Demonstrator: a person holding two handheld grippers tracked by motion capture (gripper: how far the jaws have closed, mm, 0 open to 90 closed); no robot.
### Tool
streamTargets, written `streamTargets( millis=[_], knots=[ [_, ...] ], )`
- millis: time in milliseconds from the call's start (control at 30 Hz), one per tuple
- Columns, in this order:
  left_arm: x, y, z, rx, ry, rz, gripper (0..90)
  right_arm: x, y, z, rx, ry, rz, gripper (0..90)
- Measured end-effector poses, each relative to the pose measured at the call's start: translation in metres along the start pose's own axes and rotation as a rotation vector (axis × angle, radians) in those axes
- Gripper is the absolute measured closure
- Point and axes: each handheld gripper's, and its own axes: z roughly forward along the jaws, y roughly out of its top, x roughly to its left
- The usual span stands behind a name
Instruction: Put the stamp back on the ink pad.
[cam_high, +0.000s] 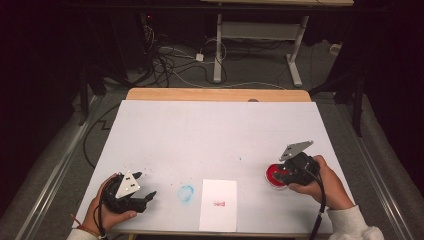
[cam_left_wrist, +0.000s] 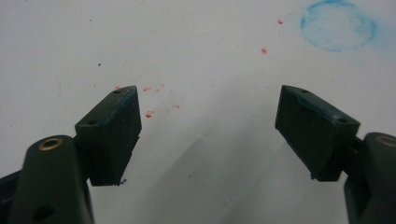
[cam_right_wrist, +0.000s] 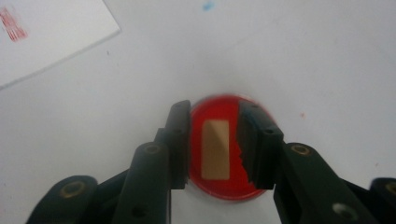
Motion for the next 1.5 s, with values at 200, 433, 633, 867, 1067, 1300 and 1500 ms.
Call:
streamTargets(
  millis=[200,433,633,867,1067,1300,1500],
  knots=[
    [0.000,0.000,0.000,0.001,0.000,0.002,21.8,0.004,0.003,-0.006,-0.103,-0.070,-0.012,60.5],
    [0.000,0.000,0.000,0.003,0.001,0.002,21.8,0.007,0.008,-0.007,-0.170,-0.102,-0.020,48.4],
    [0.000,0.000,0.000,0.002,0.001,0.001,21.9,0.009,0.010,-0.007,-0.239,-0.147,0.001,33.3],
    [0.000,0.000,-0.001,0.000,0.004,-0.001,21.9,0.016,0.014,-0.005,-0.310,-0.250,0.019,22.0],
    [0.000,0.000,-0.001,-0.001,-0.001,-0.002,21.9,0.019,0.015,-0.007,-0.385,-0.308,0.035,18.4],
    [-0.001,0.000,0.000,0.005,-0.003,0.002,21.9,0.024,0.016,-0.008,-0.436,-0.350,0.049,17.2],
    [-0.001,0.000,0.000,0.002,-0.004,0.000,21.9,0.030,0.014,-0.011,-0.462,-0.355,0.041,17.1]
  ],
)
